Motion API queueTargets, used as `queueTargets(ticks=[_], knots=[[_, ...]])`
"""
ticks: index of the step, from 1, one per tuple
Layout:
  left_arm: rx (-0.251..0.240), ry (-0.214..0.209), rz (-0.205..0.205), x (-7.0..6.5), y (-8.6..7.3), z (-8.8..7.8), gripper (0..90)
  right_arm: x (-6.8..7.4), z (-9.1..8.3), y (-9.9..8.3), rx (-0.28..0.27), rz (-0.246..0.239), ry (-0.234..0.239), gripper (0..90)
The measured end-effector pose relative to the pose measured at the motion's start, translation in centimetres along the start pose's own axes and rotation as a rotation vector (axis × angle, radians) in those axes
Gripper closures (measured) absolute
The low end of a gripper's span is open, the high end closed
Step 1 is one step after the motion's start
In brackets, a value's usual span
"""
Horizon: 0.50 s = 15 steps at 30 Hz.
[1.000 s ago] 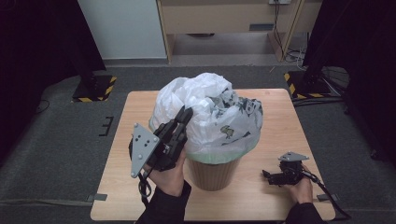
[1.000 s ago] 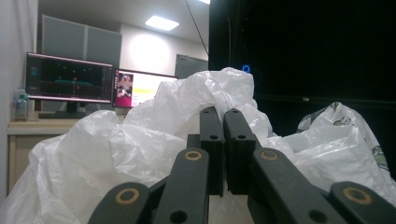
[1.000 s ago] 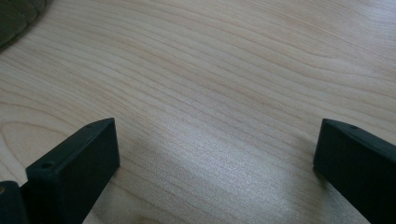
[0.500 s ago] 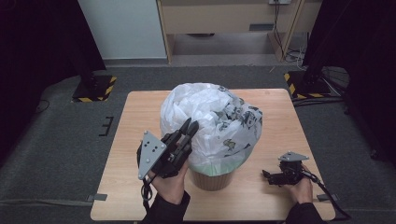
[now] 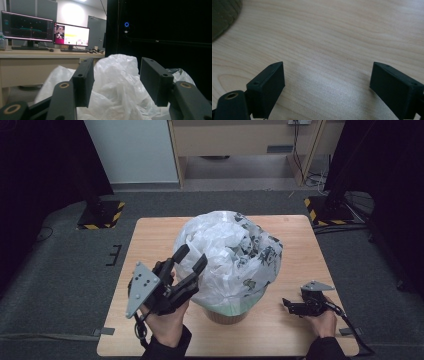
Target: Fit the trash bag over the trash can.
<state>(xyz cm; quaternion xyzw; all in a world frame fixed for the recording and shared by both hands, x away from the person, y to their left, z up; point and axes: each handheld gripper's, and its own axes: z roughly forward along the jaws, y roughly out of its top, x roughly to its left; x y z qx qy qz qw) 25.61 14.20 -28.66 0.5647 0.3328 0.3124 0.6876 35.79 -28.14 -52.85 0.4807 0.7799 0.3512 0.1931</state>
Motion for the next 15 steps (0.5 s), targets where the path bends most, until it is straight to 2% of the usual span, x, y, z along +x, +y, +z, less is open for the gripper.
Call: queueTargets(ticks=[1, 4, 5, 6, 8, 12, 15], knots=[[-0.006, 0.011, 0.007, 0.2, 0.3, -0.3, 43.5, 0.0, 0.0, 0.0, 0.000, 0.000, 0.000, 15.2], [-0.013, 0.053, 0.025, 1.2, 1.0, -0.9, 40.2, 0.2, -0.5, 0.4, -0.055, 0.019, -0.002, 19.4], [-0.010, 0.070, 0.026, 1.6, 1.1, -1.0, 40.2, 0.2, -0.5, 0.4, -0.055, 0.019, -0.002, 19.4], [-0.006, 0.085, 0.030, 2.1, 1.2, -1.1, 38.5, 0.2, -0.7, 0.6, -0.079, 0.020, -0.010, 20.3], [0.007, 0.130, 0.054, 3.1, 1.1, -1.2, 37.5, 0.2, -0.8, 0.7, -0.089, 0.035, -0.008, 20.4], [0.034, 0.217, 0.064, 5.4, 0.2, -1.2, 35.5, 0.1, -1.1, 1.0, -0.133, 0.039, -0.026, 21.9], [0.065, 0.269, 0.063, 7.3, -1.1, -1.0, 34.1, 0.3, -1.5, 1.4, -0.180, 0.069, -0.022, 24.3]])
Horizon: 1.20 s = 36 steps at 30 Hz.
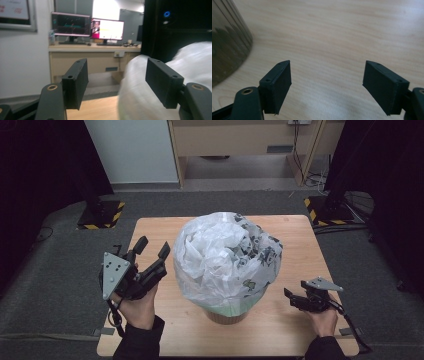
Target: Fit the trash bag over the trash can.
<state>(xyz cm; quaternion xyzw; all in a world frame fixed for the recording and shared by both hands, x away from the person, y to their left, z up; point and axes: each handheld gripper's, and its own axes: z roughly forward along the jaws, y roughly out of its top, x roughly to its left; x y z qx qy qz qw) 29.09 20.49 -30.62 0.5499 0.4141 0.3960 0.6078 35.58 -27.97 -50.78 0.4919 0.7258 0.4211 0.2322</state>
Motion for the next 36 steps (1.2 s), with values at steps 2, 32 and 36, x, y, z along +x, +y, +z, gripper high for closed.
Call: queueTargets(ticks=[2, 32, 36], knots=[[0.024, 0.023, -0.019, 1.0, -1.0, 0.5, 33.8, 0.1, 0.0, 0.2, -0.009, 0.001, -0.003, 25.0], [0.301, 0.041, 0.052, -1.6, -8.1, 4.5, 32.9, 9.3, -5.5, 10.9, -0.429, -0.060, 0.027, 33.6], [0.314, 0.041, 0.064, -1.8, -8.7, 4.2, 33.8, 9.6, -4.7, 9.3, -0.411, -0.058, 0.014, 34.0]])
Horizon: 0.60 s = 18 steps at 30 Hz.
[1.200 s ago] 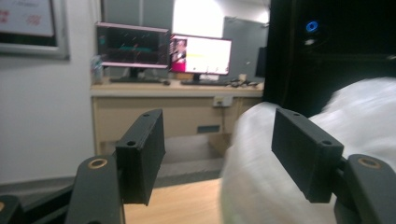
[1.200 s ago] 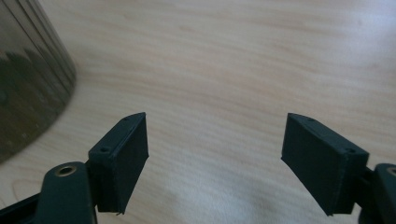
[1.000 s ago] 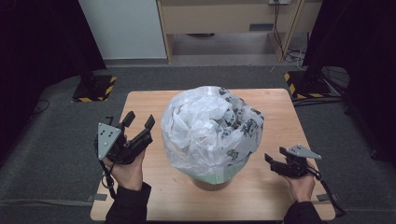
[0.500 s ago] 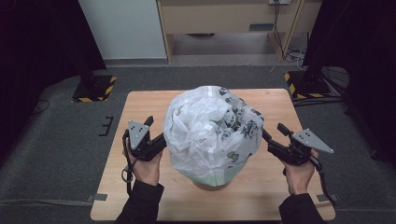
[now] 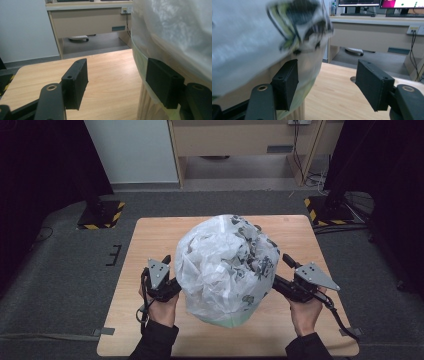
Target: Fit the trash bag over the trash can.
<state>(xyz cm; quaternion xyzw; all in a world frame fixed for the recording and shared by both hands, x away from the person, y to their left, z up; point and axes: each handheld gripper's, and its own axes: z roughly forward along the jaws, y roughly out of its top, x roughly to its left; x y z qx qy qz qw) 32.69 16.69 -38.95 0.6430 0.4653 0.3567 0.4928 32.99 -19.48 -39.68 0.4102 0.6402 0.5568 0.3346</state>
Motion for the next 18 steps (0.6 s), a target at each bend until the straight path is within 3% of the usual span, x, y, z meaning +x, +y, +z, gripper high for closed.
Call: queueTargets(ticks=[6, 11, 18], knots=[[0.041, -0.001, -0.013, 0.0, -1.2, 0.9, 34.3, 0.1, 0.8, -1.9, 0.036, -0.016, -0.018, 33.6], [0.046, -0.002, -0.025, 0.2, -1.3, 1.5, 33.9, -0.1, 1.3, -2.8, 0.069, -0.028, -0.034, 31.0], [0.025, 0.003, -0.045, 1.3, -0.8, 1.0, 32.3, -1.8, 0.1, -2.1, 0.024, -0.005, -0.079, 30.9]])
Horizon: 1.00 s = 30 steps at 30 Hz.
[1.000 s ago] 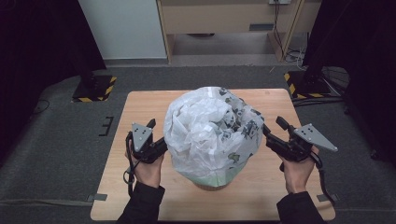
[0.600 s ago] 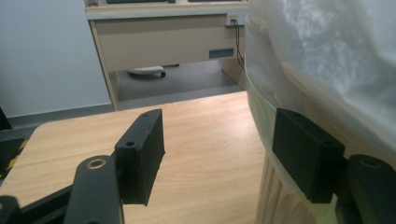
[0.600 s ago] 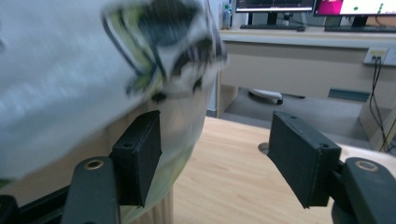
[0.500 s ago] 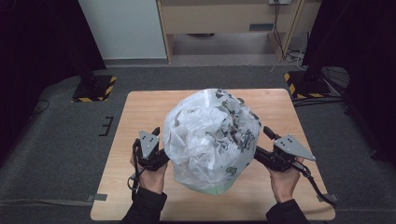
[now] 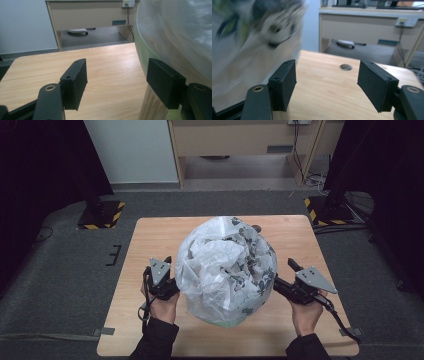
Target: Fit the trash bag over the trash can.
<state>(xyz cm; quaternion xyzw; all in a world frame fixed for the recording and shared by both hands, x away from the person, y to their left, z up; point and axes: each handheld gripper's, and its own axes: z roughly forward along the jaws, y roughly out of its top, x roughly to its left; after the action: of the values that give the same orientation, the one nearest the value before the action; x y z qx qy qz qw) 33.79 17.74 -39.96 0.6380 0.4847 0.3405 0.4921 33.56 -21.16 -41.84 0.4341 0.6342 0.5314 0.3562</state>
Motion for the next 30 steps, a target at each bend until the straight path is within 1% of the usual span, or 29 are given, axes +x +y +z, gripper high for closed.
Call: queueTargets(ticks=[1, 2, 4, 5, 6, 10, 12, 16, 18, 21, 23, 25, 26, 27, 29, 30], knots=[[-0.007, 0.002, -0.005, 0.3, 0.2, -0.3, 31.9, -0.9, -0.5, 0.6, -0.030, 0.012, -0.015, 30.6], [-0.015, 0.005, -0.010, 0.7, 0.3, -0.7, 31.9, -0.9, -0.5, 0.6, -0.030, 0.012, -0.015, 30.6], [-0.029, 0.012, -0.017, 1.4, 0.6, -1.4, 31.7, -1.8, -1.0, 1.4, -0.057, 0.026, -0.027, 30.4], [-0.033, 0.014, -0.018, 1.7, 0.7, -1.8, 31.3, -2.5, -1.3, 2.3, -0.084, 0.033, -0.034, 30.4], [-0.038, 0.018, -0.018, 2.0, 0.8, -2.1, 31.3, -2.5, -1.3, 2.3, -0.084, 0.033, -0.034, 30.4], [-0.040, 0.033, -0.012, 2.9, 0.6, -2.9, 30.7, -3.4, -1.8, 4.1, -0.133, 0.038, -0.036, 33.0], [-0.026, 0.041, -0.007, 3.3, 0.3, -3.0, 30.5, -3.8, -2.0, 5.0, -0.153, 0.045, -0.028, 35.6], [0.019, 0.055, 0.007, 4.2, -1.0, -2.9, 29.6, -4.1, -2.4, 7.0, -0.195, 0.036, -0.006, 42.7], [0.050, 0.061, 0.020, 4.6, -1.9, -2.7, 29.2, -4.0, -2.6, 7.9, -0.214, 0.033, 0.011, 46.1], [0.092, 0.067, 0.023, 5.3, -3.5, -2.6, 28.8, -3.5, -3.0, 9.1, -0.242, 0.019, 0.045, 54.0], [0.118, 0.069, 0.029, 5.7, -4.5, -2.5, 28.7, -3.0, -3.3, 9.8, -0.256, 0.015, 0.081, 58.6], [0.144, 0.066, 0.016, 6.1, -5.3, -2.3, 28.7, -2.3, -3.4, 10.4, -0.268, 0.016, 0.119, 61.4], [0.156, 0.066, 0.013, 6.3, -5.5, -2.2, 28.7, -1.8, -3.5, 10.8, -0.273, 0.018, 0.146, 62.5], [0.160, 0.068, 0.010, 6.4, -5.7, -2.0, 28.7, -1.4, -3.5, 11.1, -0.278, 0.023, 0.168, 63.4], [0.159, 0.057, -0.001, 6.7, -6.1, -1.7, 28.0, -0.8, -3.5, 11.6, -0.285, 0.025, 0.209, 64.7], [0.169, 0.061, 0.004, 6.8, -6.3, -1.5, 27.9, -0.5, -3.4, 11.8, -0.288, 0.023, 0.221, 65.5]])
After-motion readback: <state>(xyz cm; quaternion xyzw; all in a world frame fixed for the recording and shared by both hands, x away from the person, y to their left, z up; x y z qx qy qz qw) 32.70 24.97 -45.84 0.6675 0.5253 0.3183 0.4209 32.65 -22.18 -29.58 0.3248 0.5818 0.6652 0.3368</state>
